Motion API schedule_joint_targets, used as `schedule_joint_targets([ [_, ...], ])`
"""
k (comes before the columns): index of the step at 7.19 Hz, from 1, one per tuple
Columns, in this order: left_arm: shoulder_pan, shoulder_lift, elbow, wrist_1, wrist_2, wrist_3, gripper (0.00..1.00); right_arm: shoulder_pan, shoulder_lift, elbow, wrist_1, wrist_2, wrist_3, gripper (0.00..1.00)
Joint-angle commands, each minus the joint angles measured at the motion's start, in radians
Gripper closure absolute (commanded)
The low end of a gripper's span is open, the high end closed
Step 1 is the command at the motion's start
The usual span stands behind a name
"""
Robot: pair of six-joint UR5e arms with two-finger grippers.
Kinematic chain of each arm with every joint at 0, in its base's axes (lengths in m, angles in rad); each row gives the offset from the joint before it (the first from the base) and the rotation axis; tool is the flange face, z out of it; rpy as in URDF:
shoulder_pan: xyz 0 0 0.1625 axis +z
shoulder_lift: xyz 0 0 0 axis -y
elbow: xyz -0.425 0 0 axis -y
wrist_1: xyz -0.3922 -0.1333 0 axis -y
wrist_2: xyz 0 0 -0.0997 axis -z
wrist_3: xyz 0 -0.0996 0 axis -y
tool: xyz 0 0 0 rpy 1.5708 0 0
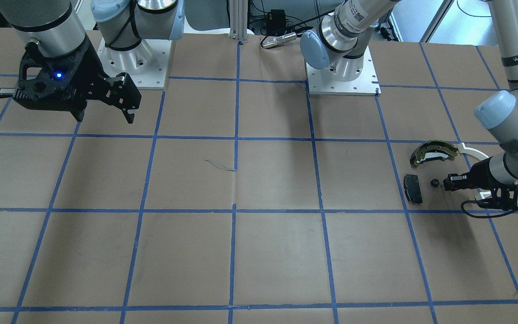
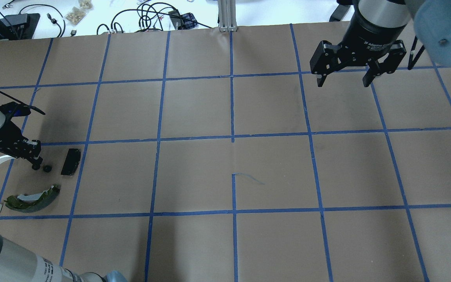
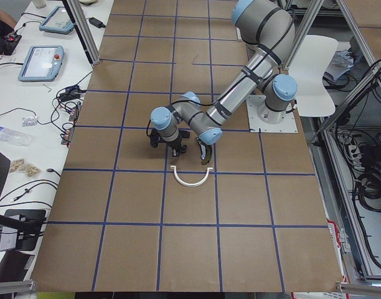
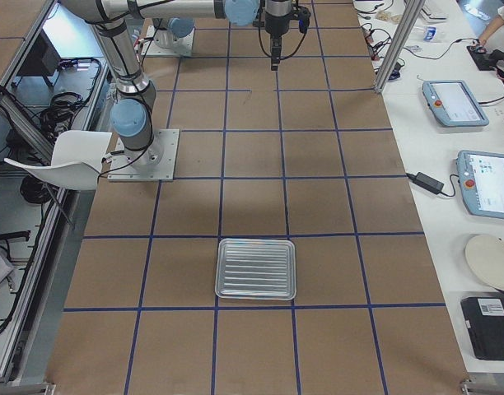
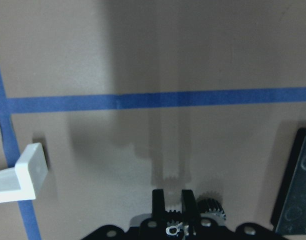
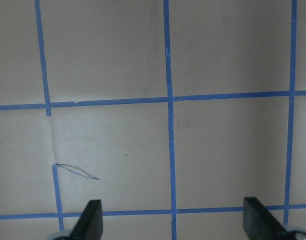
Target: Place bearing gear from tray to pile
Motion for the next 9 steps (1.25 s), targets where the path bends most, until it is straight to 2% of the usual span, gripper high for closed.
schedule_joint_targets([
  [1, 0.000, 0.000, -0.006, 0.006, 0.003, 0.000, 0.49, -0.002, 0.000, -0.001, -0.003, -0.003, -0.003, 0.00],
  [2, 0.000, 0.002, -0.005, 0.006, 0.003, 0.000, 0.26, -0.003, 0.000, 0.000, -0.005, -0.001, -0.003, 0.00],
  [3, 0.000, 0.003, 0.001, 0.006, 0.005, 0.000, 0.19, -0.003, 0.000, 0.000, -0.005, -0.001, -0.003, 0.00],
  [4, 0.000, 0.006, 0.012, 0.006, 0.006, 0.000, 0.19, -0.002, 0.000, 0.000, -0.005, -0.001, -0.003, 0.00],
  [5, -0.003, 0.027, 0.023, 0.005, 0.052, 0.000, 0.19, -0.003, 0.000, 0.000, -0.003, -0.001, -0.003, 0.00],
  [7, -0.050, 0.055, 0.084, -0.065, 0.045, -0.061, 0.19, -0.003, 0.000, 0.000, -0.003, -0.001, -0.003, 0.00],
  [9, -0.170, 0.122, 0.176, -0.201, 0.002, -0.217, 0.15, -0.003, 0.000, 0.000, -0.003, 0.000, -0.003, 0.00],
])
